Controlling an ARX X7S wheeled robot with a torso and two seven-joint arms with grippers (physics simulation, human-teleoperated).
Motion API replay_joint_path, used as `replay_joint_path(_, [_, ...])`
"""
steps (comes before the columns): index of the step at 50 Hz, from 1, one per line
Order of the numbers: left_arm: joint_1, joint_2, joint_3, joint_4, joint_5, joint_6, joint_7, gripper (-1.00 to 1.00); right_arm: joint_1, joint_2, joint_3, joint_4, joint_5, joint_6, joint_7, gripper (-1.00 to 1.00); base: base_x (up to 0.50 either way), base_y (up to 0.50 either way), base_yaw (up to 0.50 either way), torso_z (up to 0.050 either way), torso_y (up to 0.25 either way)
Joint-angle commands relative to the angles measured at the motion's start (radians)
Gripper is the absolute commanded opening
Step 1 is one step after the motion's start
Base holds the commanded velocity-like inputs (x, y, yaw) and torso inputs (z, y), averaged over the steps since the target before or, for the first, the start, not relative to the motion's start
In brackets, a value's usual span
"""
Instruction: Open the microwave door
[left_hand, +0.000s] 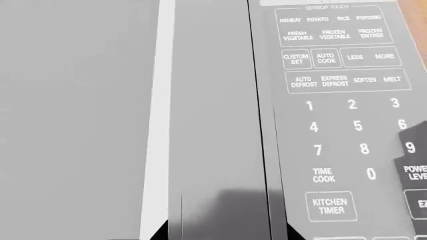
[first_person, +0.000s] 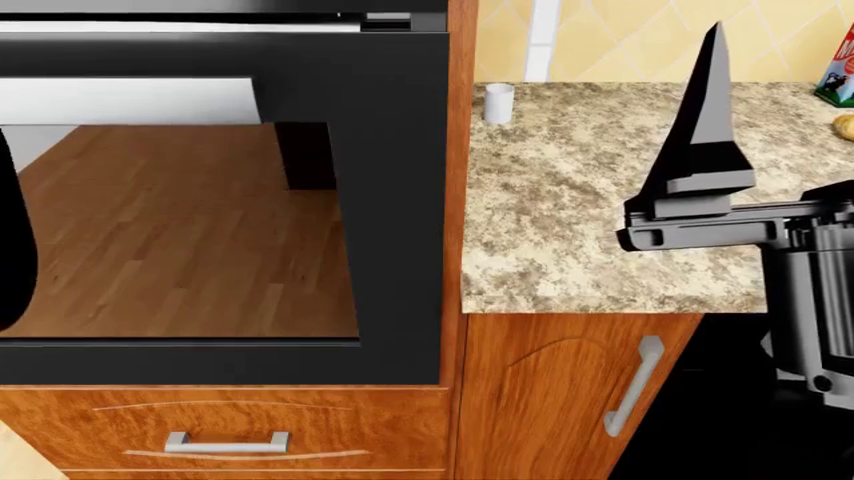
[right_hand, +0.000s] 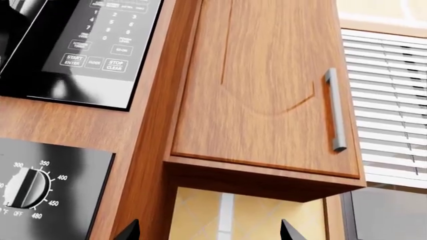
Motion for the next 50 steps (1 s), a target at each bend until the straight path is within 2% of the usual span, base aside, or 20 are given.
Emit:
replay_joint_path(1, [-0.010, -0.019, -0.057, 0.352, -0.073, -0.212, -0.012, -1.00, 0.019, 0.008, 0.001, -0.014, 0.021, 0.018, 0.015, 1.00, 0.00, 0.00, 0.00, 0.000, 0.012])
replay_joint_path(21, [-0.026, -0.039, -0.124, 0.645, -0.173, -0.458, -0.044, -1.00, 0.047, 0.026, -0.008, -0.028, 0.052, 0.029, 0.044, 1.00, 0.00, 0.00, 0.00, 0.002, 0.006])
replay_joint_path(41, [-0.027, -0.047, -0.119, 0.642, -0.179, -0.442, -0.046, -1.00, 0.045, 0.041, -0.023, -0.016, 0.053, 0.008, 0.057, 1.00, 0.00, 0.00, 0.00, 0.002, 0.006])
replay_joint_path(42, [-0.027, -0.048, -0.119, 0.641, -0.179, -0.440, -0.046, 1.00, 0.045, 0.042, -0.024, -0.015, 0.053, 0.008, 0.057, 1.00, 0.00, 0.00, 0.00, 0.000, 0.000])
replay_joint_path(50, [-0.031, -0.053, -0.117, 0.638, -0.180, -0.439, -0.048, 1.00, 0.042, 0.048, -0.027, -0.011, 0.051, -0.001, 0.060, 1.00, 0.00, 0.00, 0.00, 0.000, 0.001])
